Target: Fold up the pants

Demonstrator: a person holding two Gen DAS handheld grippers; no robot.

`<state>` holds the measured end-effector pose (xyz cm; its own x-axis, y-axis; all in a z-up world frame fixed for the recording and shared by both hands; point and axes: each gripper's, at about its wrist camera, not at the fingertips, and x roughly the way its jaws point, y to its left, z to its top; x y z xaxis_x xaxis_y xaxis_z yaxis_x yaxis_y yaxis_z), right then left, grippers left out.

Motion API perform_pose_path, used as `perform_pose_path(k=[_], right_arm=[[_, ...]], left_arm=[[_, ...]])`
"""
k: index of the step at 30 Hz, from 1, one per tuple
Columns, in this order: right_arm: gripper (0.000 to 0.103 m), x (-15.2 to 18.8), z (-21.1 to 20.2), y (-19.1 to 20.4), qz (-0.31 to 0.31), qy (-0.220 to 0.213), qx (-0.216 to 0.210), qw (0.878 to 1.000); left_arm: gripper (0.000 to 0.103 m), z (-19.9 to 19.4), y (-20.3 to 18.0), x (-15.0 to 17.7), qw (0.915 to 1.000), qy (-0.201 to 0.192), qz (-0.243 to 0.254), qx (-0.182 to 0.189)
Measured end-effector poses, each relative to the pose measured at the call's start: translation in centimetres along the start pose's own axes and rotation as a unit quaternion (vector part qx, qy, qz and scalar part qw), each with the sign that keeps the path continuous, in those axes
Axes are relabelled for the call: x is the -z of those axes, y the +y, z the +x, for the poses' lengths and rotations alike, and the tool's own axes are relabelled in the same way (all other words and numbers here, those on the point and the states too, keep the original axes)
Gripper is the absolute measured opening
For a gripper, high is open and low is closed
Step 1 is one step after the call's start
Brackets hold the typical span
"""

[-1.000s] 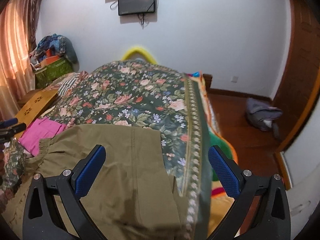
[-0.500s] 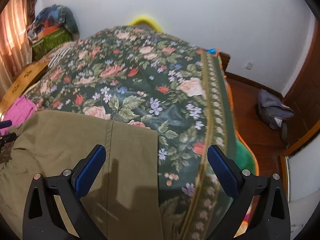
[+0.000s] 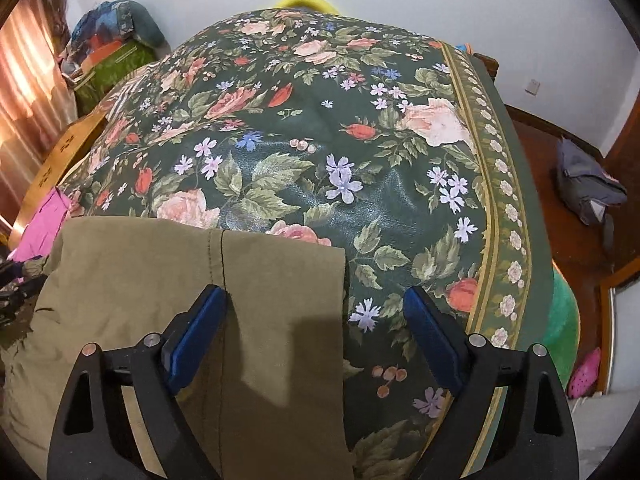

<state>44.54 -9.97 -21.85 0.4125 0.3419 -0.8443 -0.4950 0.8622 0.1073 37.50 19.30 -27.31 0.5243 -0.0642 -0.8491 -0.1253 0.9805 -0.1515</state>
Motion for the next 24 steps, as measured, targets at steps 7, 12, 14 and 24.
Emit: perform_pose_path(k=[7, 12, 14, 24], right_arm=[[0.013, -0.1, -1.1, 2.8, -0.036, -0.019, 0.007, 0.999], [0.011, 0.1, -3.1, 3.5, -0.029, -0.05, 0.003, 0.998], [0.01, 0.0, -4.4, 3.6, -0.025, -0.069, 0.009, 0.997], [0.01, -1.1, -13.4, 3.0, -0.013, -0.16, 0.027, 0.987]], left_arm=[[0.043, -1.7, -0.4, 0.3, 0.9999, 0.004, 0.011, 0.004], [0.03, -4.3, -1.4, 0.4, 0.9995, -0.01, 0.029, 0.007], [0.025, -5.3, -1.5, 0.0, 0.9994, -0.019, 0.027, 0.013], [0.008, -10.7, -4.0, -4.2, 0.9941, -0.088, 0.045, 0.044]])
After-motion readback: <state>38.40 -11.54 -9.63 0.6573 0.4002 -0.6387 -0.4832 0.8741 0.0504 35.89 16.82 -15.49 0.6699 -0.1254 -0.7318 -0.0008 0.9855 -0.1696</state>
